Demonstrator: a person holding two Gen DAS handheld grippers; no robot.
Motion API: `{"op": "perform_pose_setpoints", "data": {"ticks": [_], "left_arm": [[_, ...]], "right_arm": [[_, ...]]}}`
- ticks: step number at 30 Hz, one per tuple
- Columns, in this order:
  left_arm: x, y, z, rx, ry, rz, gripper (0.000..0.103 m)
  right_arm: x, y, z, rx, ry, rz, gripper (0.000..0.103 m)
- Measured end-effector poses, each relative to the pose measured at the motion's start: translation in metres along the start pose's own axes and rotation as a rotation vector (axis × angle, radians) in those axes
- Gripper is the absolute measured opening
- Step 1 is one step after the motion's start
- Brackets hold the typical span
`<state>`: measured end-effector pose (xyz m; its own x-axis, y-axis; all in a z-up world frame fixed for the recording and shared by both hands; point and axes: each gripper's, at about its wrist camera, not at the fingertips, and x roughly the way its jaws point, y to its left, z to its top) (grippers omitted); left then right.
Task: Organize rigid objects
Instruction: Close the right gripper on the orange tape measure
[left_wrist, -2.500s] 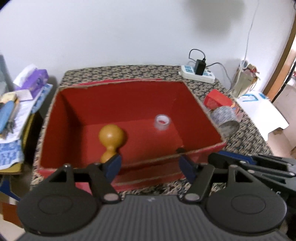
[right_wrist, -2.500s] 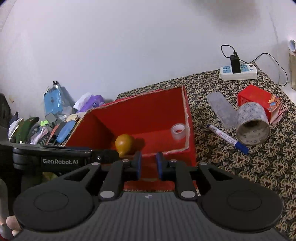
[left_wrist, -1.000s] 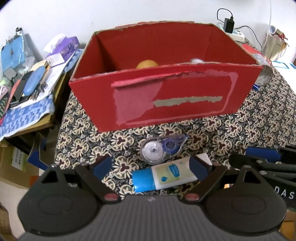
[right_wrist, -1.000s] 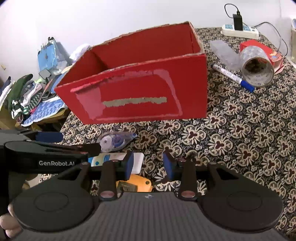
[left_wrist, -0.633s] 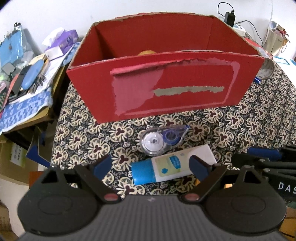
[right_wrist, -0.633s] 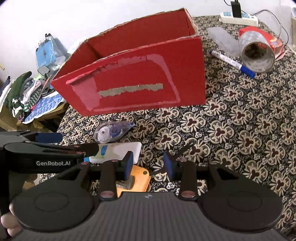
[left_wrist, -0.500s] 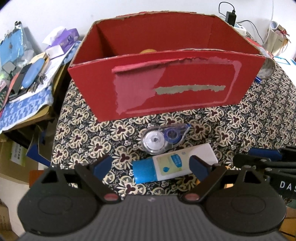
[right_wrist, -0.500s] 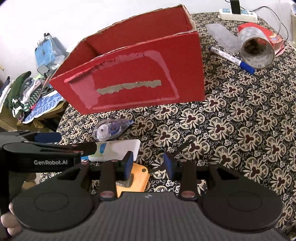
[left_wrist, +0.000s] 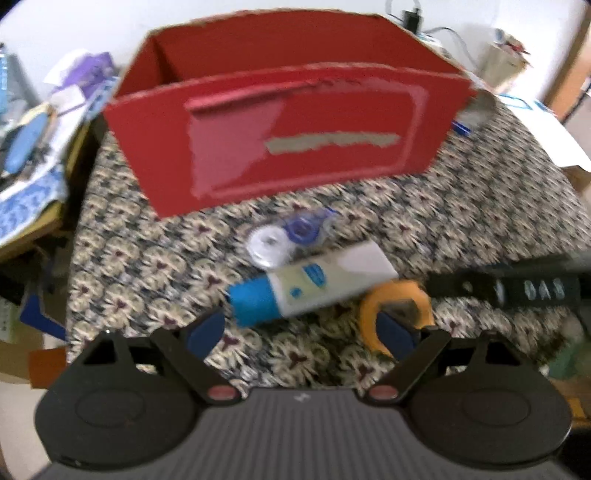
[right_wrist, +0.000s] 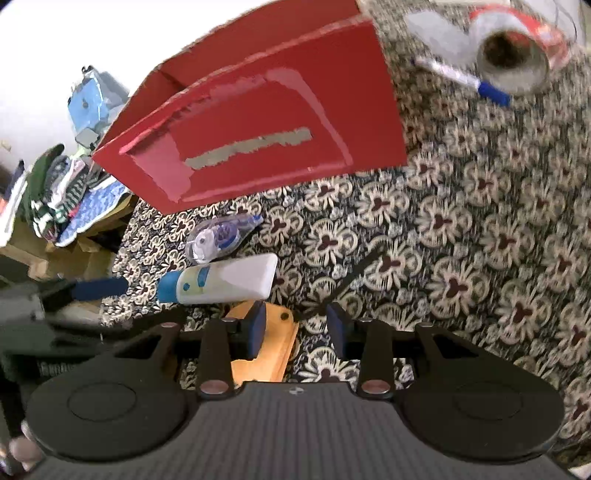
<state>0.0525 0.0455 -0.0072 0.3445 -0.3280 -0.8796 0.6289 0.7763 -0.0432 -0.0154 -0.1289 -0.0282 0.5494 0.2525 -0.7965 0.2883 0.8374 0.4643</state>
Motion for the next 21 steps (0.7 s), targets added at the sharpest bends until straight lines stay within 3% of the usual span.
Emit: {"op": "perform_pose_setpoints", "data": {"ticks": [5,10,14,16,17,21], "left_arm": [[0.002,-0.004,-0.01,0.018,0.01,-0.153,0.09],[0.02,-0.006,-0.009,-0.006,0.035,-0.208,0.091],[0.034,-0.007,-0.008,-0.016,0.073,-0.304,0.092],[0.036,-0.011,-0.008,-0.007,0.071,-0.32,0.088],[0.038,-0.012,-0.008,-0.008,0.071,-0.33,0.08],[0.043,-0.018,-0.004,0.007,0.056,-0.349,0.072]], "right_arm": [[0.005,-0.011,-0.002,0.065,0.037,0.051,0.021],[0.012,-0.017,-0.003,0.122,0.067,0.104,0.021],[0.013,-0.016,-0.003,0.124,0.076,0.125,0.022],[0.014,-0.016,-0.003,0.121,0.084,0.14,0.022],[0.014,-0.018,-0.002,0.118,0.088,0.148,0.022],[0.02,-0.012,-0.001,0.106,0.093,0.172,0.023]]}}
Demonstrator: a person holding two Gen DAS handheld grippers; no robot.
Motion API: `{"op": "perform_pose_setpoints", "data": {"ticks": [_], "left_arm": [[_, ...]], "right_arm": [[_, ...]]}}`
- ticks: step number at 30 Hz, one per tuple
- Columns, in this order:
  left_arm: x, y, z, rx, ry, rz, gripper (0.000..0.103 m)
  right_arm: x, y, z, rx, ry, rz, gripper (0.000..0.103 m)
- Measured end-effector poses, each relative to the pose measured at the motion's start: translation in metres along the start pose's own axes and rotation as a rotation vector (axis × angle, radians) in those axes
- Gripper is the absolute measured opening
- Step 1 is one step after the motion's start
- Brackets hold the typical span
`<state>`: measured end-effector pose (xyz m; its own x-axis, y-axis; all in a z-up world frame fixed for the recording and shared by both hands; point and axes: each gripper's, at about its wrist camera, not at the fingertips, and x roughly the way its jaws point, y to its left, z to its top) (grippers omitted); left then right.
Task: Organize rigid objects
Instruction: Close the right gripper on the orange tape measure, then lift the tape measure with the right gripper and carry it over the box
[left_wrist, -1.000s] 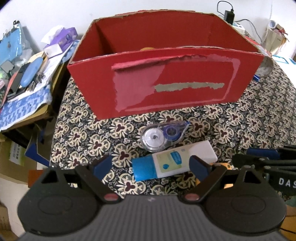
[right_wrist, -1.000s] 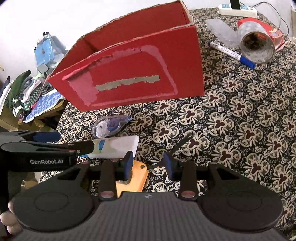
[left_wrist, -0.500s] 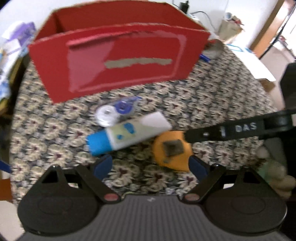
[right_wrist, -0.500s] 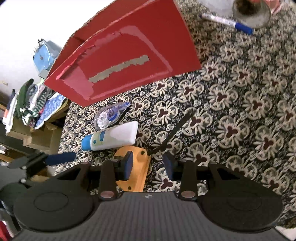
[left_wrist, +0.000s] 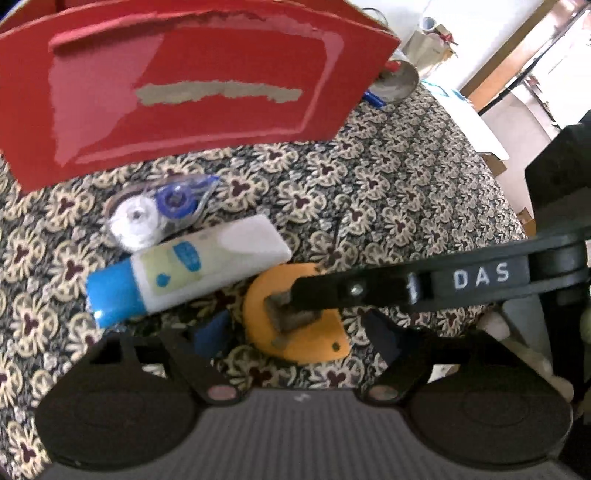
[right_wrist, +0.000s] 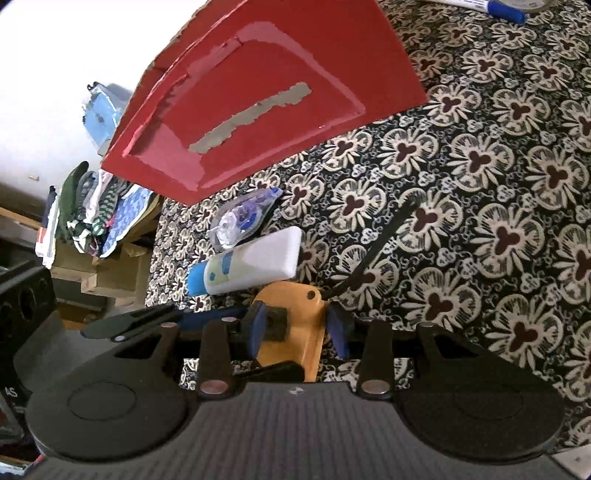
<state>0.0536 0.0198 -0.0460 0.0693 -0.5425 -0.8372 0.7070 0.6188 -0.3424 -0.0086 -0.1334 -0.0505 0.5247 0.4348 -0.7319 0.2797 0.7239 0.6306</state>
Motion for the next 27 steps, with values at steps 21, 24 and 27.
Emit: {"op": "perform_pose_setpoints", "data": {"ticks": [21,24,27], "left_arm": [[-0.011,-0.047,0.029,0.164,-0.103,0.013,0.038],[-0.02,-0.059,0.043,0.188,-0.145,-0.014,0.038],[-0.033,-0.07,0.061,0.207,-0.206,-0.035,0.038]], "right_arm": [[-0.057,-0.019,0.006,-0.004,-0.148,-0.025,0.024],[-0.079,-0.014,0.011,-0.015,-0.211,-0.026,0.024],[-0.101,-0.006,0.019,-0.047,-0.292,-0.04,0.024]]}}
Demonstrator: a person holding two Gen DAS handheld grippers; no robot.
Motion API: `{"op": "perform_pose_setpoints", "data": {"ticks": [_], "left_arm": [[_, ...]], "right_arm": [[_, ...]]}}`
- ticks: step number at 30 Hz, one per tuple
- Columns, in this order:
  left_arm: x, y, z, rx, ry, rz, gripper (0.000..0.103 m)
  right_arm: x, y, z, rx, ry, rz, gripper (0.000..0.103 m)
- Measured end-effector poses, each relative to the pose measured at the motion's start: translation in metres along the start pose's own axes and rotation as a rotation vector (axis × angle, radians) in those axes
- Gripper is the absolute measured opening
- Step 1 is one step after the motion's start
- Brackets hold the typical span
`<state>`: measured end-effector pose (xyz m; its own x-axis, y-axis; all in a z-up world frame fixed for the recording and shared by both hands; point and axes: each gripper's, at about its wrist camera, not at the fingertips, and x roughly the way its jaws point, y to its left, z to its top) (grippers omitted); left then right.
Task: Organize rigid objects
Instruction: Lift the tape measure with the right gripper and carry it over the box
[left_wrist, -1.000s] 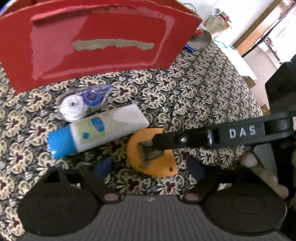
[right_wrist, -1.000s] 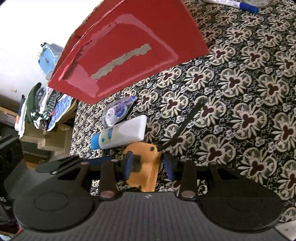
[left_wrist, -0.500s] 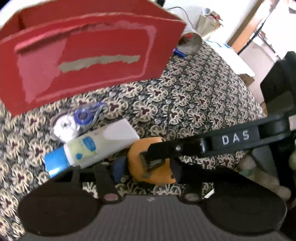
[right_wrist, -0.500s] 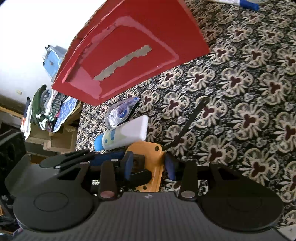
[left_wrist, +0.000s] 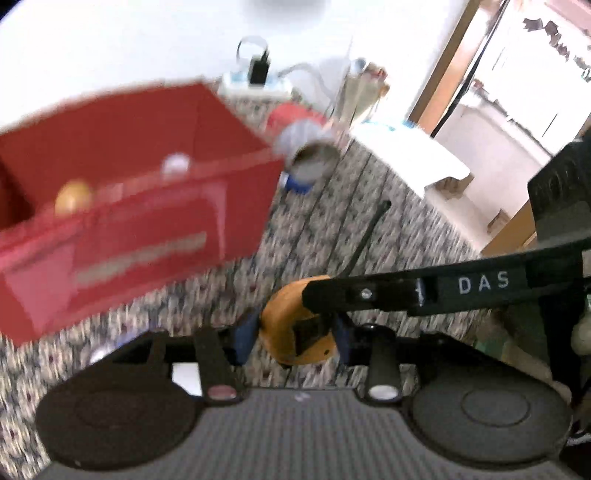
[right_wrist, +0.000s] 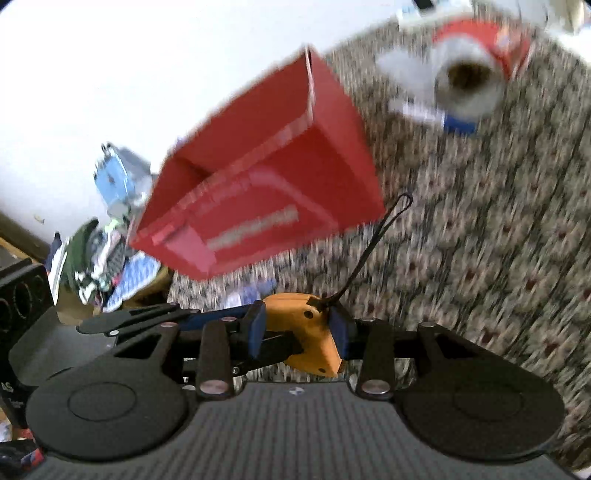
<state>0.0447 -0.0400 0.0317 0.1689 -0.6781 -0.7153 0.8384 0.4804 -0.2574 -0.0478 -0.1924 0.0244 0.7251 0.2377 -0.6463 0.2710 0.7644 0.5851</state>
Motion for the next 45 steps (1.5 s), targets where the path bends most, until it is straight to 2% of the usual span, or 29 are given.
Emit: {"op": "perform_pose_setpoints", "data": {"ticks": [6,7,8,9,11,12,15,16,18,19,22,28,30,35,38,40,41,42,44,45], "left_arm": [[-0.022,0.005,0.051,0.013,-0.138,-0.012,0.036],[-0.023,0.009,0.059,0.01,-0.153,-0.037,0.032],[-0.023,0.012,0.069,0.004,-0.158,-0.061,0.016],[-0.023,0.014,0.077,-0.002,-0.172,-0.059,0.014],[-0.017,0.019,0.09,-0.001,-0.2,0.01,0.015],[-0.012,0.027,0.094,-0.014,-0.204,0.019,0.015],[0.01,0.051,0.107,-0.063,-0.185,0.075,0.014],[0.016,0.061,0.108,-0.088,-0.174,0.099,0.014],[0.019,0.074,0.107,-0.139,-0.157,0.095,0.014],[0.014,0.079,0.103,-0.152,-0.166,0.085,0.014],[-0.005,0.082,0.086,-0.14,-0.187,0.106,0.014],[-0.014,0.081,0.056,-0.168,-0.159,0.088,0.015],[-0.021,0.073,0.047,-0.152,-0.19,0.12,0.016],[-0.028,0.057,0.034,-0.086,-0.165,0.108,0.016],[-0.018,0.049,0.022,-0.057,-0.113,0.103,0.021],[-0.007,0.046,0.014,-0.051,-0.072,0.088,0.026],[0.0,0.044,0.009,-0.048,-0.057,0.089,0.046],[0.006,0.044,0.004,-0.05,-0.049,0.087,0.072],[0.021,0.046,-0.003,-0.069,-0.031,0.082,0.087],[0.026,0.046,-0.006,-0.075,-0.026,0.08,0.087]], "right_arm": [[-0.018,0.024,0.048,-0.114,-0.15,0.025,0.024],[-0.015,0.029,0.057,-0.137,-0.16,0.043,0.023],[-0.012,0.031,0.068,-0.144,-0.154,0.104,0.014],[-0.008,0.036,0.077,-0.15,-0.16,0.125,0.017],[0.007,0.049,0.094,-0.239,-0.188,0.077,0.011],[0.016,0.051,0.102,-0.254,-0.19,0.072,0.009],[0.052,0.045,0.127,-0.23,-0.147,0.182,0.003],[0.064,0.045,0.134,-0.242,-0.142,0.162,0.0],[0.078,0.045,0.143,-0.268,-0.136,0.116,0.0],[0.079,0.04,0.146,-0.252,-0.124,0.136,0.0],[0.068,0.028,0.142,-0.212,-0.07,0.233,0.0],[0.046,0.005,0.112,-0.229,0.053,0.273,0.004],[0.037,0.0,0.098,-0.252,0.085,0.244,0.008],[0.042,-0.017,0.066,-0.255,0.15,0.109,0.011],[0.056,-0.027,0.05,-0.253,0.151,0.014,0.016],[0.063,-0.036,0.044,-0.201,0.155,0.003,0.016],[0.065,-0.04,0.043,-0.168,0.153,0.01,0.016],[0.068,-0.045,0.041,-0.132,0.15,0.02,0.017],[0.074,-0.055,0.04,-0.054,0.139,0.024,0.021],[0.074,-0.06,0.038,-0.023,0.135,0.019,0.025]]}}
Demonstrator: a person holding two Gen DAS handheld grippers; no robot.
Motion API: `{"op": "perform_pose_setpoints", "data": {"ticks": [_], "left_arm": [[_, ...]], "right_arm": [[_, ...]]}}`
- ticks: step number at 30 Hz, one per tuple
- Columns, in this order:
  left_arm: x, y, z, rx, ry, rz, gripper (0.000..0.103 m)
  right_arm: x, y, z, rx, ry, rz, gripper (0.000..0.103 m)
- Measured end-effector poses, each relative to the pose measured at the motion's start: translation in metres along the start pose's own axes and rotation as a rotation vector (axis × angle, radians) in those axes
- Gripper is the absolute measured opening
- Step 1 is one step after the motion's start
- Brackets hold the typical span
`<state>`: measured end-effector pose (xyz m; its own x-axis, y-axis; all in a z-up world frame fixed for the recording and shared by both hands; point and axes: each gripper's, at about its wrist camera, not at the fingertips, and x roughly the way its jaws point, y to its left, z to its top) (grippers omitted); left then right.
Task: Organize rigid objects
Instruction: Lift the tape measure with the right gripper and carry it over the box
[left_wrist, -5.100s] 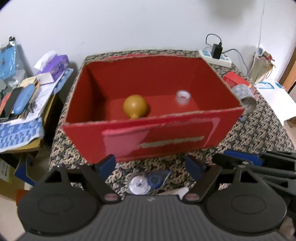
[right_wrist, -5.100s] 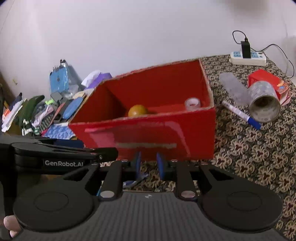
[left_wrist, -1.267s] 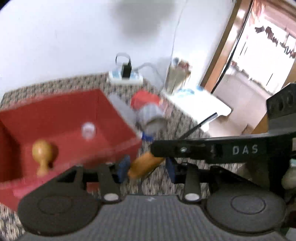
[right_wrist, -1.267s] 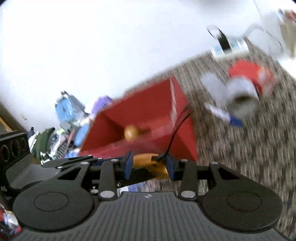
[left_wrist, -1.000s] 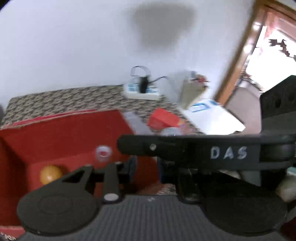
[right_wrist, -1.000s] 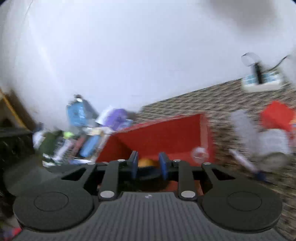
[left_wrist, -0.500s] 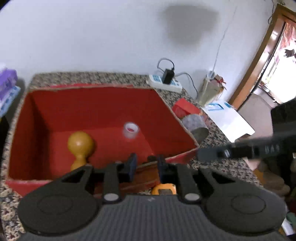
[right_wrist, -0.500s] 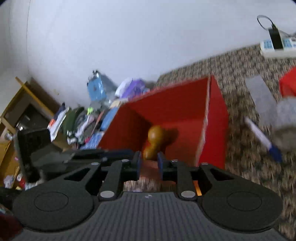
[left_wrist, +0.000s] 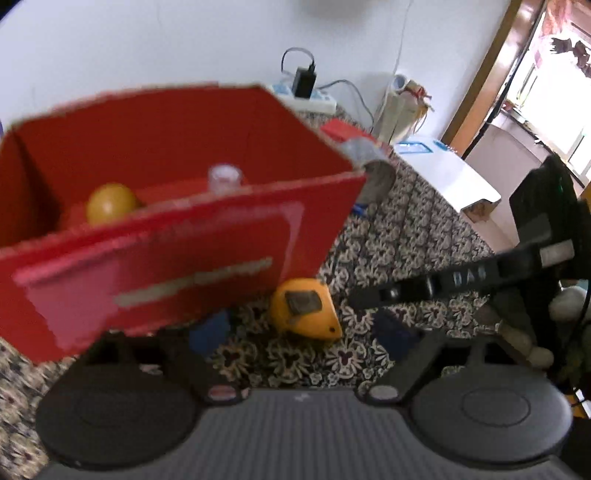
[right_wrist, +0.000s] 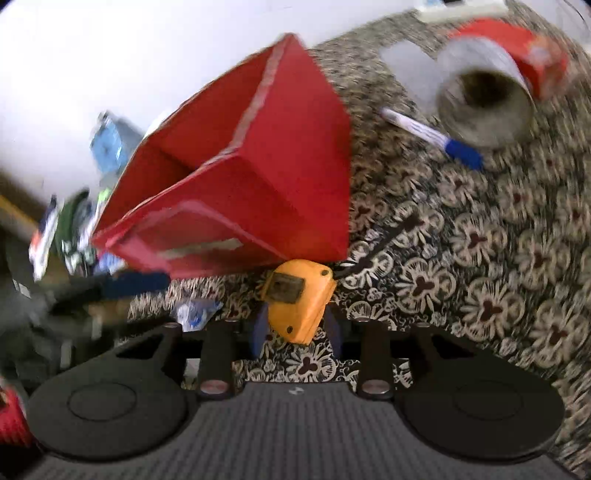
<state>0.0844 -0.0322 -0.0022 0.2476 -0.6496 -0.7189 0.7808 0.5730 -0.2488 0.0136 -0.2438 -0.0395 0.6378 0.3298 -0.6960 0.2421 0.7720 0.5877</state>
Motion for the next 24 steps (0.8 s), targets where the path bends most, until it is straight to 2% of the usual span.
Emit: {"op": "perform_pose_setpoints", "data": {"ticks": [2,3,4,6,12,13,14,16,20,24], "left_arm": [[0.01,-0.001,-0.001,-0.011,0.011,-0.005,0.089],[0.016,-0.002,0.0,-0.007,0.012,-0.008,0.097],[0.022,-0.004,-0.001,0.004,0.013,-0.007,0.1],[0.036,-0.008,-0.001,0.017,0.027,0.023,0.1],[0.065,-0.014,0.002,0.011,0.052,0.037,0.1],[0.069,-0.015,0.002,0.002,0.058,0.031,0.097],[0.072,-0.015,0.002,-0.008,0.062,0.028,0.077],[0.079,-0.015,0.001,-0.029,0.074,0.061,0.067],[0.08,-0.015,0.0,-0.045,0.055,0.097,0.058],[0.075,-0.019,-0.002,-0.069,0.054,0.11,0.057]], "right_arm": [[0.004,-0.01,0.0,0.062,-0.008,0.006,0.027],[0.005,-0.013,0.002,0.086,-0.009,0.015,0.027],[0.008,-0.016,0.002,0.103,-0.007,0.023,0.027],[0.011,-0.019,0.004,0.116,-0.006,0.036,0.027],[0.026,-0.02,0.011,0.082,0.028,0.083,0.026],[0.026,-0.019,0.013,0.079,0.031,0.093,0.026],[0.028,-0.019,0.014,0.076,0.04,0.11,0.026],[0.032,-0.02,0.015,0.064,0.05,0.146,0.029],[0.033,-0.027,0.016,0.072,0.052,0.198,0.03],[0.031,-0.032,0.014,0.081,0.076,0.229,0.03]]}}
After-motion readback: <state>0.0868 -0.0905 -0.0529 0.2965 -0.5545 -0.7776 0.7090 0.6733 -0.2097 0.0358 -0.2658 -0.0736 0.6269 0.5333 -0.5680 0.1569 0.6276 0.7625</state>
